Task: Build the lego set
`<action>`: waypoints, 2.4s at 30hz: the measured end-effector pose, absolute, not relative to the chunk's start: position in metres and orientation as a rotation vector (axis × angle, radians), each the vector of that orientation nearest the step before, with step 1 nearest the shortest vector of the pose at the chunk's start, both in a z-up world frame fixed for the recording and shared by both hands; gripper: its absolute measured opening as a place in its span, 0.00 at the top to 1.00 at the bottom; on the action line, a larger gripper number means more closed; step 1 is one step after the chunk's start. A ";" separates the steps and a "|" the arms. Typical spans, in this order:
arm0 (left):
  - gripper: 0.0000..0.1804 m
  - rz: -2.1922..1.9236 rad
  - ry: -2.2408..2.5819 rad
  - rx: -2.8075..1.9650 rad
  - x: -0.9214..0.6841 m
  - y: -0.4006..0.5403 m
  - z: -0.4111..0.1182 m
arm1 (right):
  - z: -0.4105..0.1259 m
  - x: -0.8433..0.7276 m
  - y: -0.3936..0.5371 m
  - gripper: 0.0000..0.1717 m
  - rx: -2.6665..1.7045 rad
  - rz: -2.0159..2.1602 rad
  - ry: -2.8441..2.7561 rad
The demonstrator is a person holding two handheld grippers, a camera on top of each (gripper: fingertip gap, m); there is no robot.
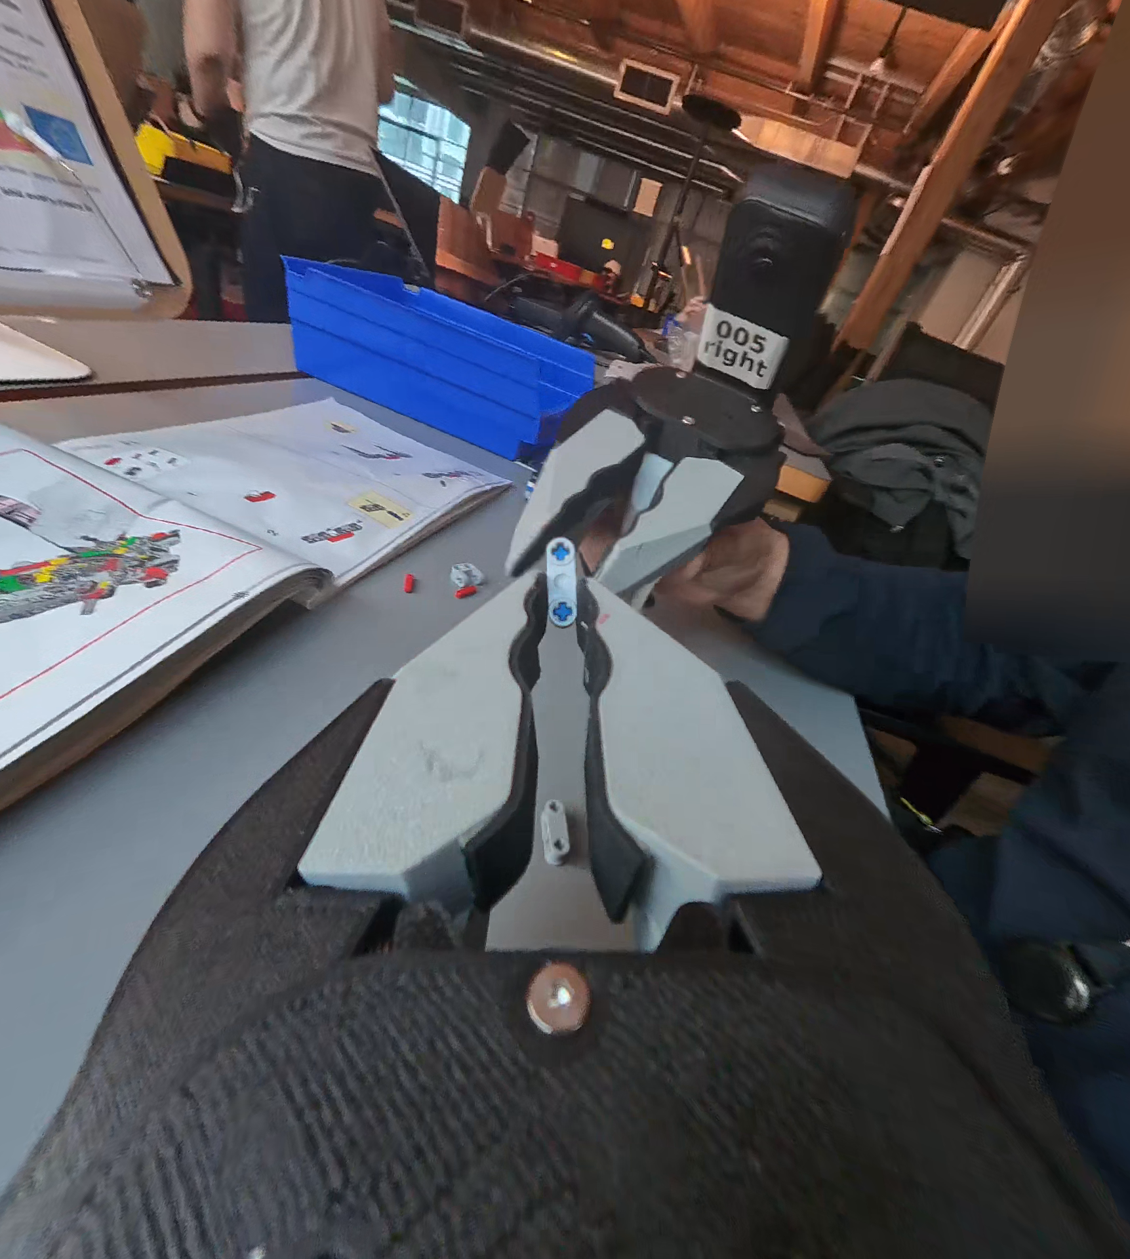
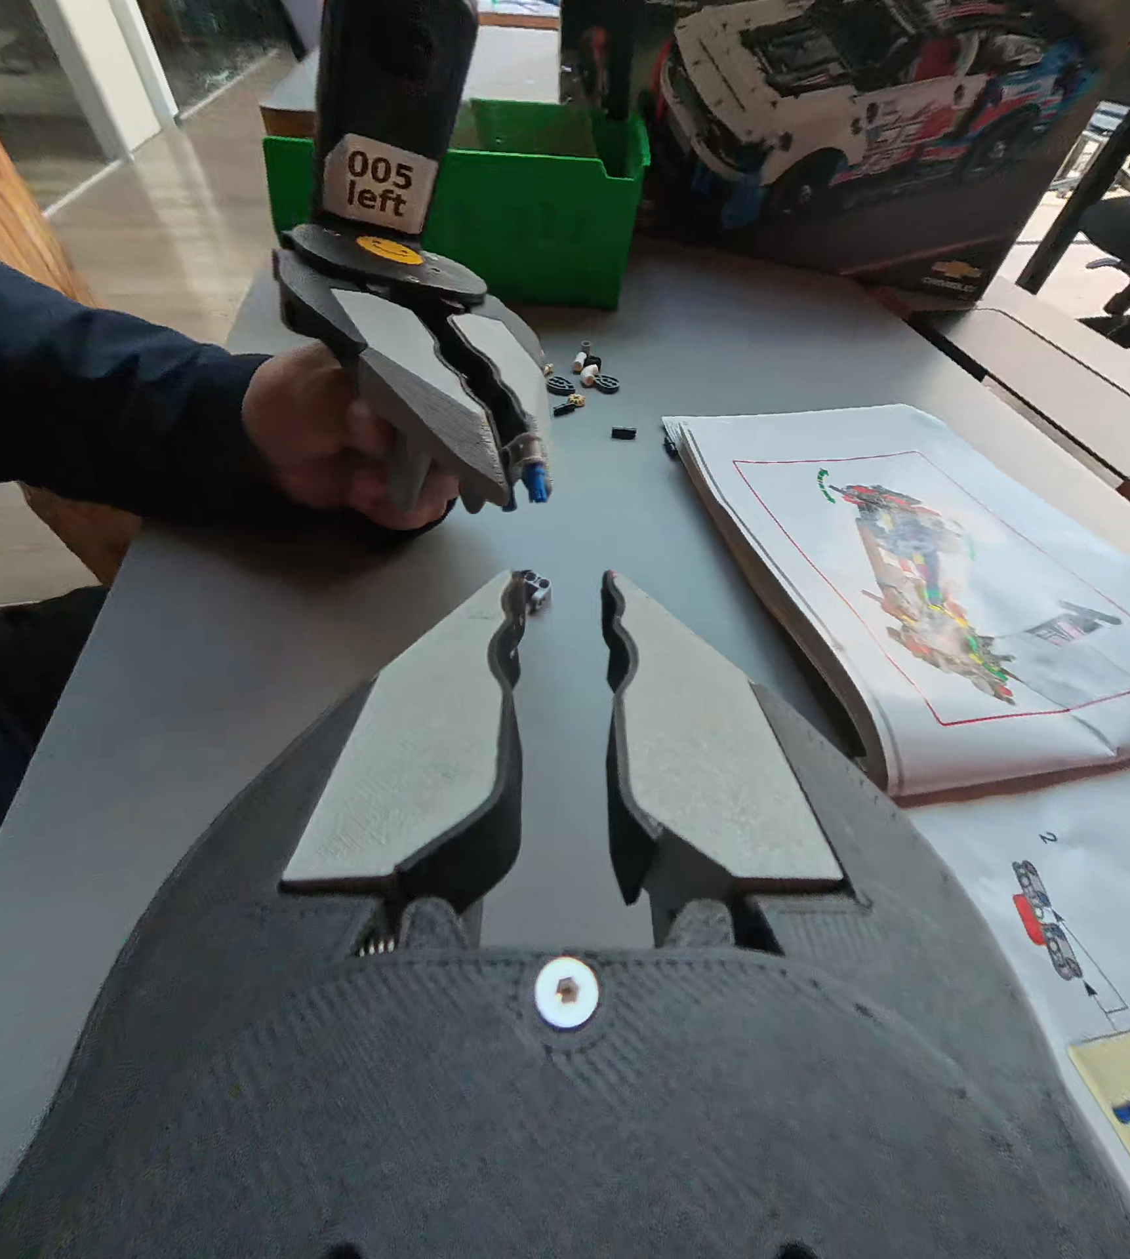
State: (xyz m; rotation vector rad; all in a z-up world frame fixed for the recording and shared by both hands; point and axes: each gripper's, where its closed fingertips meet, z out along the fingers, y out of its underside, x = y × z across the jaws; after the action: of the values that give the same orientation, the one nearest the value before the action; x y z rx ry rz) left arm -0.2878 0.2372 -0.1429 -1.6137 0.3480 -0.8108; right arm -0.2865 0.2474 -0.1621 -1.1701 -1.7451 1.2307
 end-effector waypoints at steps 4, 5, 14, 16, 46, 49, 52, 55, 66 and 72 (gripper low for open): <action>0.97 -0.815 0.411 -1.675 -0.277 0.236 -0.152 | -0.157 -0.284 0.241 0.96 -1.141 1.250 -1.768; 0.97 -0.785 0.416 -1.692 -0.276 0.238 -0.154 | -0.155 -0.283 0.237 0.98 -1.109 1.237 -1.776; 0.97 -0.712 0.384 -1.775 -0.274 0.245 -0.165 | -0.167 -0.287 0.246 0.97 -1.080 0.952 -1.814; 0.97 -0.702 0.358 -1.794 -0.277 0.248 -0.167 | -0.169 -0.288 0.248 0.99 -1.027 0.829 -1.820; 0.98 -0.204 0.552 -1.752 -0.279 0.252 -0.163 | -0.174 -0.292 0.252 1.00 -1.234 0.976 -1.739; 0.98 -0.142 0.537 -1.748 -0.283 0.252 -0.164 | -0.177 -0.297 0.251 0.99 -1.282 1.057 -1.725; 0.98 -0.147 0.505 -1.747 -0.287 0.254 -0.164 | -0.179 -0.301 0.252 1.00 -1.307 1.084 -1.715; 0.98 -0.096 0.501 -1.754 -0.290 0.255 -0.165 | -0.181 -0.304 0.253 0.99 -1.328 1.106 -1.713; 0.98 -0.089 0.464 -1.737 -0.293 0.255 -0.162 | -0.180 -0.308 0.251 1.00 -1.365 1.199 -1.680; 0.98 -0.075 0.536 -1.505 -0.265 0.241 -0.119 | -0.228 -0.306 0.265 1.00 -1.511 0.942 -1.841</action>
State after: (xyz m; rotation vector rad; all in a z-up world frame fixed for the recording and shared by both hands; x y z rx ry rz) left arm -0.2652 0.2411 -0.1185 -1.5051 0.5355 -0.0752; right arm -0.3057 0.2653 -0.2276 -1.5112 -1.8412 0.9420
